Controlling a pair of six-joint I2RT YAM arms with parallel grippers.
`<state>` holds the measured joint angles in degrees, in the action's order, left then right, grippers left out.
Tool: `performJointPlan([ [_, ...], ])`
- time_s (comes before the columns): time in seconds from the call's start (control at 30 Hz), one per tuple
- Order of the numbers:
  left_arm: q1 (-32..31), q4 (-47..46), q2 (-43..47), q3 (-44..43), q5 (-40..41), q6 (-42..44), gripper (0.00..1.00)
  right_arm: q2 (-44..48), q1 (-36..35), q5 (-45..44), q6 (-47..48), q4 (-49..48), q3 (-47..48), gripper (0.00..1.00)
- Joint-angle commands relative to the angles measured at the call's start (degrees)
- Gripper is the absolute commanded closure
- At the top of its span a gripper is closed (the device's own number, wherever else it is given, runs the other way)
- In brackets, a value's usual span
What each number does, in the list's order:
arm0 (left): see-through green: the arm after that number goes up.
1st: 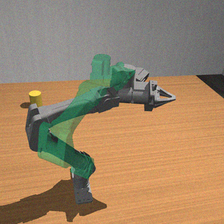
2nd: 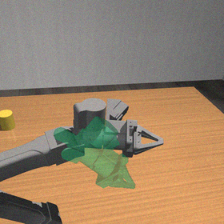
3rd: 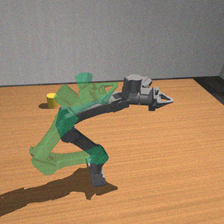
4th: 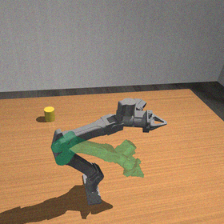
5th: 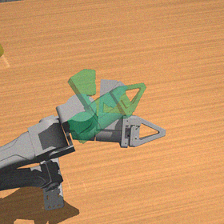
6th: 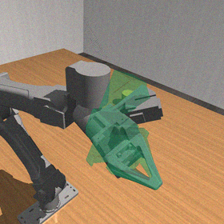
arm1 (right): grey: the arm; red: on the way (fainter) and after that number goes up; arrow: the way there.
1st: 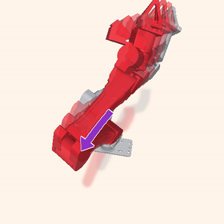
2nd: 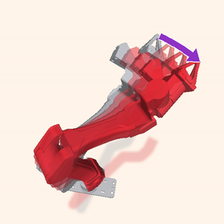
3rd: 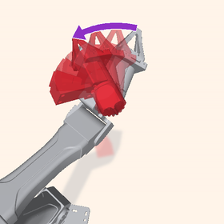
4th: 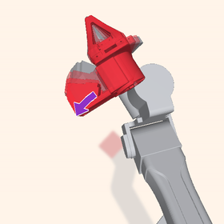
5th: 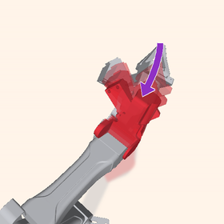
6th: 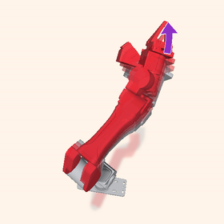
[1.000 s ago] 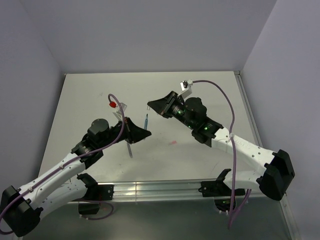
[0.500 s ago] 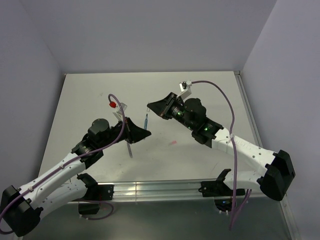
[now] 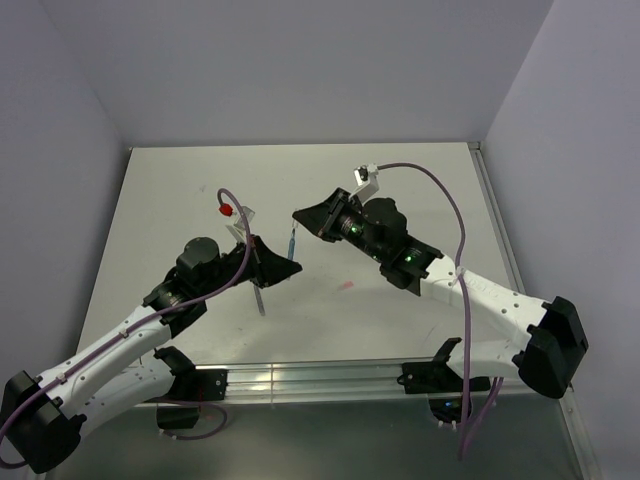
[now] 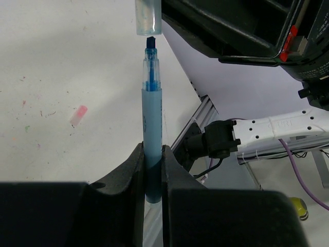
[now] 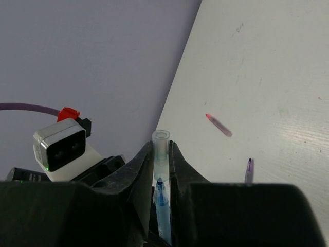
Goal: Insert the pens into the pen caps
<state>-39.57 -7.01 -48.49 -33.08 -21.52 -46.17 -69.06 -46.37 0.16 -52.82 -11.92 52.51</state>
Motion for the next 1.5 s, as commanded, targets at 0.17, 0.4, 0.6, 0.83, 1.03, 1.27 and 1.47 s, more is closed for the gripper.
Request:
performJointPlan([
  [0.17,-0.24,-0.73,0.24,-2.16,0.42,1.26,1.0,-0.29,-0.92,-1.48,1.58,-0.29,3.39,1.0],
  [0.4,-0.24,-1.26,-0.03,-2.16,0.69,1.35,1.0,-0.81,-1.88,-2.01,3.07,1.29,4.18,1.0],
  [0.6,-0.24,-0.47,-0.03,-2.69,1.13,1.96,1.0,-0.82,-2.41,-2.8,3.69,1.99,3.74,1.0],
  [0.83,-0.24,0.24,-0.2,-2.96,1.74,2.49,1.0,-1.08,-2.93,-2.19,5.18,2.78,4.09,1.0],
  [1.03,-0.24,0.06,-0.64,-3.3,1.57,2.75,1.0,-1.08,-4.34,-0.96,7.99,3.49,4.53,1.0],
  [1.27,-0.24,0.24,0.23,-4.1,1.48,4.69,1.0,1.03,-6.19,-0.43,10.19,3.31,2.07,1.0],
  [1.47,-0.24,1.21,0.76,-6.2,1.57,7.85,1.0,2.26,-8.56,1.86,14.49,3.92,0.22,1.0],
])
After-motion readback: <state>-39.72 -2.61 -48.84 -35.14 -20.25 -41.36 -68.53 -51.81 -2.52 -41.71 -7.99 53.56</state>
